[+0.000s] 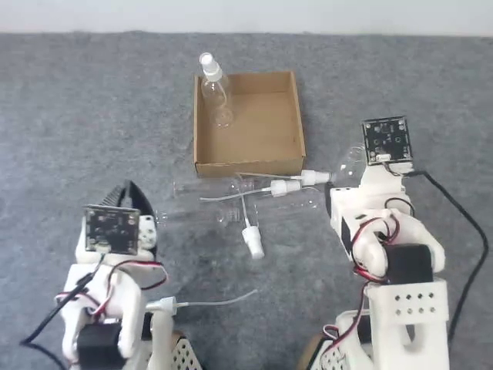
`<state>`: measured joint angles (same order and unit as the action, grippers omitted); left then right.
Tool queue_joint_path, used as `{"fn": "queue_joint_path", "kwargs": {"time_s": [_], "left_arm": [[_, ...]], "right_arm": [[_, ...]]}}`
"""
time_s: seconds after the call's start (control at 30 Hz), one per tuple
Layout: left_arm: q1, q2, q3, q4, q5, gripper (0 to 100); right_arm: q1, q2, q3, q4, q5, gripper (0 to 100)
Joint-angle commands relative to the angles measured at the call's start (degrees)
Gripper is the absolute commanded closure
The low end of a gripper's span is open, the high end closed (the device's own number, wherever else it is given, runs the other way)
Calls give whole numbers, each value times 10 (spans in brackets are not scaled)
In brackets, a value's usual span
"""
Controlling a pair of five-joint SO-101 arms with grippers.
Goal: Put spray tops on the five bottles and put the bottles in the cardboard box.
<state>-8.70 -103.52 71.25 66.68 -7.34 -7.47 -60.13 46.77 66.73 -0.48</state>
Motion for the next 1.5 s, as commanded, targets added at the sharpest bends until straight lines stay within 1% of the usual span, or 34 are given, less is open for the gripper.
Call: {"fn": "queue_joint_path", "kwargs": {"time_s": [0.0,0.13,0.33,0.4,0.53,0.67,0.87,0.93,1.0,1.07,1.13,1.3,1.37,1.47], "left_arm": [[59,-7,-40,43,-4,985],[96,-7,-32,48,-2,986],[138,-5,-30,48,-2,985],[156,16,-33,48,-3,985],[179,135,-63,44,-3,986],[182,262,-121,43,-1,985],[183,370,-151,21,-4,983],[183,396,-152,13,-1,954],[184,423,-153,12,4,896],[194,447,-153,11,33,848],[219,466,-153,11,62,821],[311,508,-153,3,136,811],[337,527,-150,-17,177,811],[360,564,-150,-41,218,811]], "right_arm": [[33,-19,-7,-22,-29,991],[58,-18,-4,-34,-51,991],[58,-18,-4,-33,-57,991],[58,-18,-4,-33,-57,991],[58,-18,-3,-33,-57,991],[58,-18,13,-48,-57,991],[58,-18,23,-61,-57,991],[59,-18,23,-61,-57,991],[59,-18,23,-61,-57,991],[59,-18,23,-61,-57,991],[58,-18,24,-61,-57,991],[59,-18,24,-61,-57,991],[59,-18,24,-61,-57,991],[59,-18,25,-60,-57,991]]}}
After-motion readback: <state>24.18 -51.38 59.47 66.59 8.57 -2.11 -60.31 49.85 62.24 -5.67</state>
